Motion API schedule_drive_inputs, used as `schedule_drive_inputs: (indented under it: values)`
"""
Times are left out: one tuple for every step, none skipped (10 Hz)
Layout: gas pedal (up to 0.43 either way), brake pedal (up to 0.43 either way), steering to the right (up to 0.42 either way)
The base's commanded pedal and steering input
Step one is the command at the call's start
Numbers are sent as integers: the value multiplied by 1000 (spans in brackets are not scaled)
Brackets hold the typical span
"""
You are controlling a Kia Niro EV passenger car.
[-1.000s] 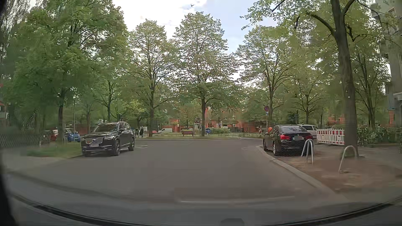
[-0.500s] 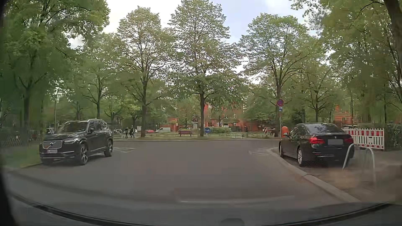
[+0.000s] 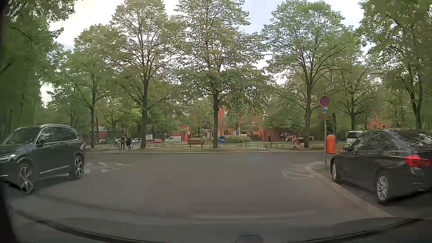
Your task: Follow the waypoints while adhering to traffic rules and regulations
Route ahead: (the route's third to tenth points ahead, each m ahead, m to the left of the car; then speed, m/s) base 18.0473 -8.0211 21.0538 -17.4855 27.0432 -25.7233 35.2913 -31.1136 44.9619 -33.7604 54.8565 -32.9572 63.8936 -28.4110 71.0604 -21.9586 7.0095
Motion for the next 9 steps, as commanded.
schedule_drive_inputs:
  values:
    - [0, 250, -2]
    - [0, 256, -2]
    - [0, 256, -2]
    - [0, 256, -2]
    - [0, 250, -2]
    - [0, 207, 1]
    - [0, 195, 9]
    - [0, 177, 16]
    - [0, 134, 31]
